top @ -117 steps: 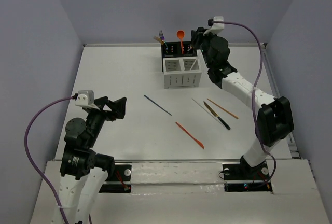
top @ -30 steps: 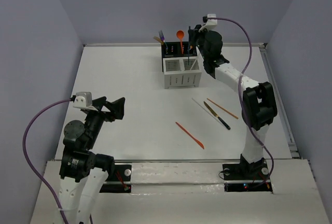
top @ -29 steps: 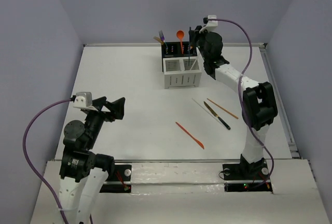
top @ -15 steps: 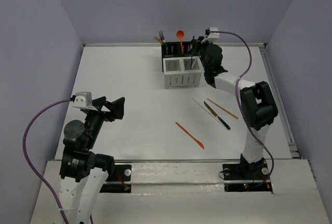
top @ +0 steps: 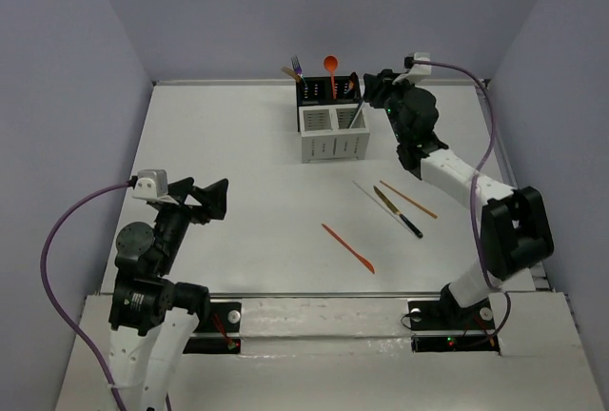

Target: Sort the eating utensils into containers

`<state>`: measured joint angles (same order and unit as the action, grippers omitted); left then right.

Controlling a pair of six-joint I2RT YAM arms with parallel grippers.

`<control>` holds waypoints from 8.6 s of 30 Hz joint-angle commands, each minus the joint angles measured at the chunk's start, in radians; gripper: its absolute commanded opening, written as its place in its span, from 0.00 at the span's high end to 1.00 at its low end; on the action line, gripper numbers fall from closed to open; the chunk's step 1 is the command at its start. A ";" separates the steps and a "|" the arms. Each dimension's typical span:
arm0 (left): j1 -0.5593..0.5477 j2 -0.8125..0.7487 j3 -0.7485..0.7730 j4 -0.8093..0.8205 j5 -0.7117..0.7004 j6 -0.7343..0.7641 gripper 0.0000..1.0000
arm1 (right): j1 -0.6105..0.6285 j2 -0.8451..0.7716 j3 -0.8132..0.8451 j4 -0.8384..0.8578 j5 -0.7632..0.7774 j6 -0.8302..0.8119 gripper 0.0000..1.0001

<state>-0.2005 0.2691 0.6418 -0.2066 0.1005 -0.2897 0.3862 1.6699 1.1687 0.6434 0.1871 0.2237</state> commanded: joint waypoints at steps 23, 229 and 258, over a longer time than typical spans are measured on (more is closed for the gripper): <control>-0.112 -0.140 0.024 0.033 -0.041 0.004 0.01 | -0.004 -0.302 -0.322 -1.028 -0.161 0.131 0.65; -0.082 -0.091 0.015 0.044 -0.018 0.004 0.01 | 0.622 -0.024 -0.267 -1.209 0.072 0.464 0.75; -0.073 -0.082 0.016 0.042 -0.021 0.004 0.01 | 0.358 -0.144 0.164 -0.243 0.215 -0.106 0.93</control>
<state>-0.2737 0.1814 0.6418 -0.2138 0.0723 -0.2897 0.8066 1.4017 1.2472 0.1047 0.4339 0.2279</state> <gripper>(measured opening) 0.990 0.102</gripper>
